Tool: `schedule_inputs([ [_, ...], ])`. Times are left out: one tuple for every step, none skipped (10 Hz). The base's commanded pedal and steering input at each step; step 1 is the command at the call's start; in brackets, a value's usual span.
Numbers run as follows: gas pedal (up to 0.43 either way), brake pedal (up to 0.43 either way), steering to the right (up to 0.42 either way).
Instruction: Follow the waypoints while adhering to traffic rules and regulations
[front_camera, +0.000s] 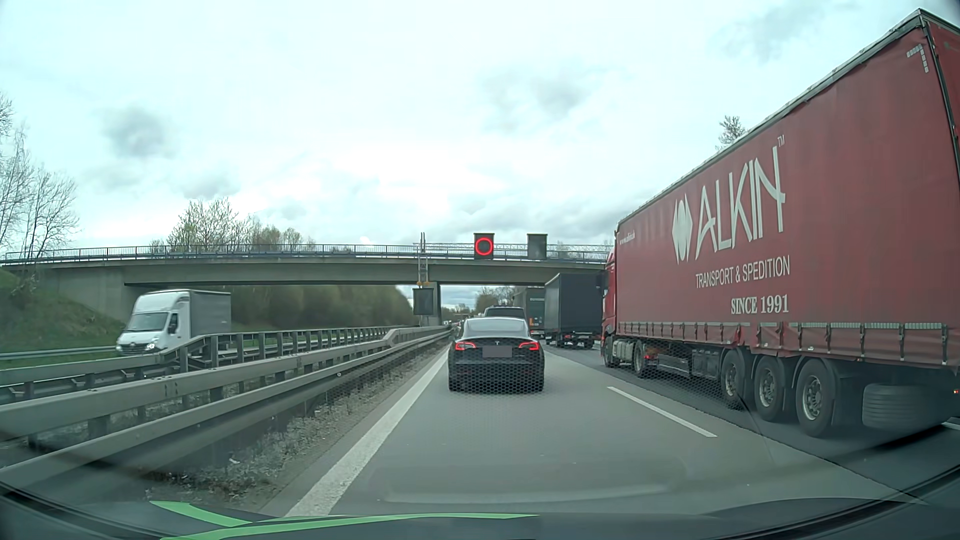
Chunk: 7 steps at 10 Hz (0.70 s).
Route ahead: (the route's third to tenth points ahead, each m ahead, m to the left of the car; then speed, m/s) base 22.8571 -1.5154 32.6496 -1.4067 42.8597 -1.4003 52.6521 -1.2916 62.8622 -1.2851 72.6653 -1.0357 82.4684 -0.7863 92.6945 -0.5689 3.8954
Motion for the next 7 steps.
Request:
schedule_inputs([
  [0.0,0.0,-0.005],
  [0.0,0.0,-0.005],
  [0.0,0.0,-0.005],
  [0.0,0.0,-0.004],
  [0.0,0.0,-0.004],
  [0.0,0.0,-0.003],
  [0.0,0.0,-0.003],
])
